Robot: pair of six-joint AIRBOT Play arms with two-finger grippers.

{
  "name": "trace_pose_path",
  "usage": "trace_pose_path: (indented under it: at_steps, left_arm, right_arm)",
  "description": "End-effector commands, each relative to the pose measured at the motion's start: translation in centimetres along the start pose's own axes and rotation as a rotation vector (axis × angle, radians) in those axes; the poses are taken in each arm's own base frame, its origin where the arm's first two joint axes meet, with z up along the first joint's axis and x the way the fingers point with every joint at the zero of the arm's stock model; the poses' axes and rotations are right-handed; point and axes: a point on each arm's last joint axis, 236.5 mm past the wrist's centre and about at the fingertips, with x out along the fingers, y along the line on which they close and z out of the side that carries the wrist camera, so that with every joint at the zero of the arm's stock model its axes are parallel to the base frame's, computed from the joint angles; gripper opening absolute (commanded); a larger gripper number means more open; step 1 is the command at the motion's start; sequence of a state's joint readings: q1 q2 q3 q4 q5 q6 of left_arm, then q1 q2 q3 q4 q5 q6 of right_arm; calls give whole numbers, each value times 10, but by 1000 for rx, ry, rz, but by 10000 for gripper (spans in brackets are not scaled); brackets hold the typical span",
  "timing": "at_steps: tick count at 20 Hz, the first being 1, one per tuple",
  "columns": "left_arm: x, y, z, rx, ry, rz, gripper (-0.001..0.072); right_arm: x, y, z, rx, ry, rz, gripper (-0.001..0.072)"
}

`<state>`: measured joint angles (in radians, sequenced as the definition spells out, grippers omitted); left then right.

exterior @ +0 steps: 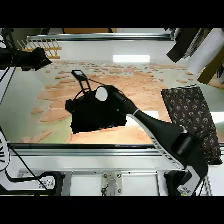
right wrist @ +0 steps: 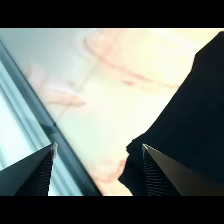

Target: Fold the clothes and pants, and hang the long-sleeved shirts on hangers.

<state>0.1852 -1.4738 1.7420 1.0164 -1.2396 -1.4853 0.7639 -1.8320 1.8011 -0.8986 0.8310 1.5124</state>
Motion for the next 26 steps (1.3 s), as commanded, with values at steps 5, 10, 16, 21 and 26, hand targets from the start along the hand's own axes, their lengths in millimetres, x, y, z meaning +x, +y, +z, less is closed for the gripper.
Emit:
trace_pose_path:
  at_steps: [5, 10, 16, 21, 26]
  left_arm:
    - [19, -8, -118, 18, 131, 37, 7]
    - [32, -27, -177, 53, 192, 9, 7]
    - [36, -36, -187, 72, 200, -5, 6]
    - [36, -37, -187, 68, 196, -6, 7]
    - [36, -37, -187, 68, 199, -6, 6]
  right_arm:
    - [-138, -197, -77, 262, 149, -329, 598]
    - [-173, -291, -142, 542, 205, -410, 720]
    - [-93, -253, -120, 596, 127, -61, 720]
    - [-34, -209, -110, 548, 135, 37, 624]
    - [-30, -186, -78, 367, 88, 30, 17]
